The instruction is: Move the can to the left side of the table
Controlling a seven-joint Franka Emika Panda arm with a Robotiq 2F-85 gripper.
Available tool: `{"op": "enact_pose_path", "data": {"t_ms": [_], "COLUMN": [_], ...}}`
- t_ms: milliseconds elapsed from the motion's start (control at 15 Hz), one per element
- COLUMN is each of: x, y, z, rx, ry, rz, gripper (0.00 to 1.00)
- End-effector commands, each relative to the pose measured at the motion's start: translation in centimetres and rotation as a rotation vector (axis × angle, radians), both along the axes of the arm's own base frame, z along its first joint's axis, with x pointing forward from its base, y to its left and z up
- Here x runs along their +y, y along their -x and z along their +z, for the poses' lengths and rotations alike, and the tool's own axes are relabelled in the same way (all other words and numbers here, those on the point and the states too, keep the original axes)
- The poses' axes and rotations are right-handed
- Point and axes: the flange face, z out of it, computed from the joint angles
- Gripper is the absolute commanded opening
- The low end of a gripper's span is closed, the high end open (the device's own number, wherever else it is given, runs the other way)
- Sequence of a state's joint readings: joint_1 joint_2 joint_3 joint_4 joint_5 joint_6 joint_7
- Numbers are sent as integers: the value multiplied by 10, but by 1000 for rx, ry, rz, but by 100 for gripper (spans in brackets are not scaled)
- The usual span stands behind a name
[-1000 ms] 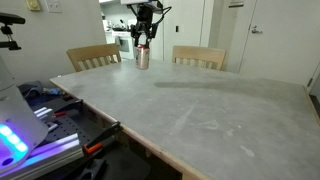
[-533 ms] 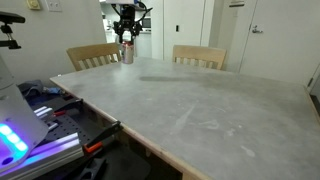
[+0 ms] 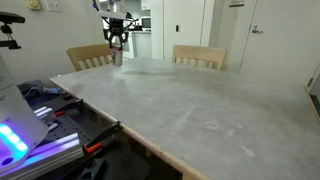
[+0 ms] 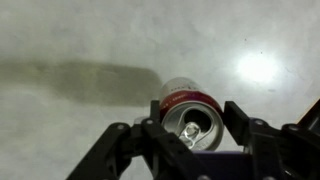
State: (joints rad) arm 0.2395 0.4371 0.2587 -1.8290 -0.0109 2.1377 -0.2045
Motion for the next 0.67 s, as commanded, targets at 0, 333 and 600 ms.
{"op": "enact_pose_path", "data": {"t_ms": [0,333,600], "x": [31,61,69], "y": [-10,-12,-16], "z": [-15,-34,-43], "rx": [-35,-46,-49], "ry": [-60,-90,-94], "rz": [99,191,213], "gripper": [40,40,40]}}
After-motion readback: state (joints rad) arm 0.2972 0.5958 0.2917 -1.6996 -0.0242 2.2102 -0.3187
